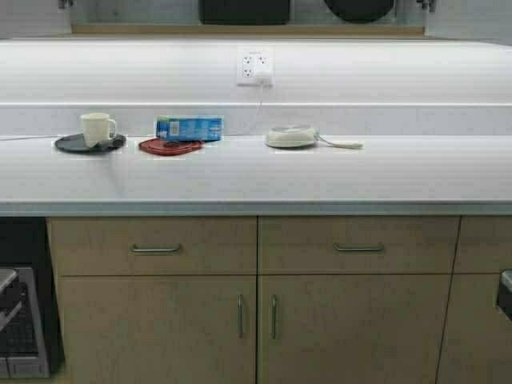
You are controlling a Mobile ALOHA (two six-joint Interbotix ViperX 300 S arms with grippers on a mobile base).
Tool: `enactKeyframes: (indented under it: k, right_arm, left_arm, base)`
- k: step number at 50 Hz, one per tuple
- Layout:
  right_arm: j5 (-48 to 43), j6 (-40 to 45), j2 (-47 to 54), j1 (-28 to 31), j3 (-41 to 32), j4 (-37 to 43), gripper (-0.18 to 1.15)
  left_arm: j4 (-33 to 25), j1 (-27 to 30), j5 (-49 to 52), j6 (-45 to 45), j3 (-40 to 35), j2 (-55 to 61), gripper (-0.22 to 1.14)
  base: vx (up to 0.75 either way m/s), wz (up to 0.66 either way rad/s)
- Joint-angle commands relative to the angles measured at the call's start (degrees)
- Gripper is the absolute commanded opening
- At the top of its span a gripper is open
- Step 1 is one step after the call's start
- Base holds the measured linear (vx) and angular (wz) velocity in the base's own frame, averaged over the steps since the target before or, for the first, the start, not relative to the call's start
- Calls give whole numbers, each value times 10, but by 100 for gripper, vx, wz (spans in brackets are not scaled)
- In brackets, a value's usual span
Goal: Open the cabinet, put the pot inside, then close it
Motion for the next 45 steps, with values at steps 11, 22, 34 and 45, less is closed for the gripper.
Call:
enactKeyframes:
  k: [11,22,34,45]
  right_arm:
    - [2,-1,169,-3,-194,2,8]
    - [6,4,209,-3,-239,4,8]
    - [10,4,247,-3,-280,6,8]
    - [18,4,287,-2,-320,25,8]
  left_arm:
    - [0,40,2,-10,-207,186,4]
    - [-1,74,-1,-35,-267,244,4]
    - [-5,83,-10,-36,-335,316,4]
    - [-48,81,-12,-34,-370,352,4]
  base:
    - [-13,-4]
    - [-1,-5]
    - [6,-2]
    - [8,2]
